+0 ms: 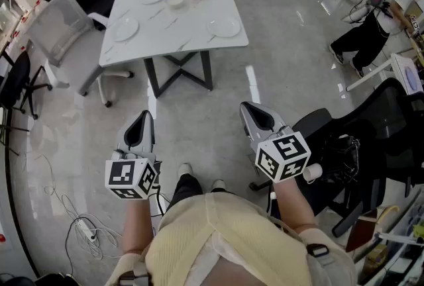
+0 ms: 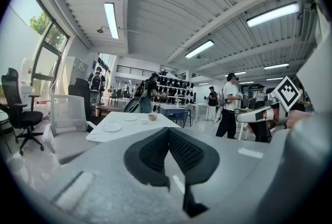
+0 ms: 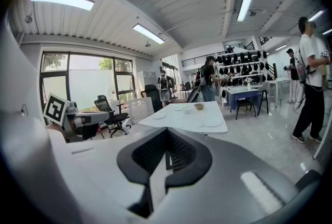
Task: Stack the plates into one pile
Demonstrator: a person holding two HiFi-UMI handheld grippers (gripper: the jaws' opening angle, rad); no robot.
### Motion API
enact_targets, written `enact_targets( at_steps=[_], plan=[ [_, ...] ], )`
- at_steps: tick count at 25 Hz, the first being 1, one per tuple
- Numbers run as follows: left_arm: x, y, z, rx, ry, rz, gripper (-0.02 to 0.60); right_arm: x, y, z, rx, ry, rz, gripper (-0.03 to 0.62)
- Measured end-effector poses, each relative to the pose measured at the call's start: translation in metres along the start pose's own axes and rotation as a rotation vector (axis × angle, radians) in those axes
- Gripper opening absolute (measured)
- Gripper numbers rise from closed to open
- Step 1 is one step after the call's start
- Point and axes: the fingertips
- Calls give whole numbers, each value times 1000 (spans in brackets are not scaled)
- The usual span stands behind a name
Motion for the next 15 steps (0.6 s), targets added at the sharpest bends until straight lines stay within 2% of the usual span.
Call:
enact_targets(
  at_steps=[4,11,15],
  plan=[
    [-1,-8,2,-16,0,37,2,-2,-4,2,-32,-13,3,0],
    [-10,-14,11,0,-23,69,2,-17,-17,11,-87,5,43,0],
    [-14,-14,25,-2,-4,54,2,-28,-18,19,-91,21,50,0]
  ],
)
Point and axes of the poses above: the fingertips, and each gripper's own axes: x backward along the fingers, z to its left, y out of its top, and after that the axes turned 11 degrees about x, right-handed
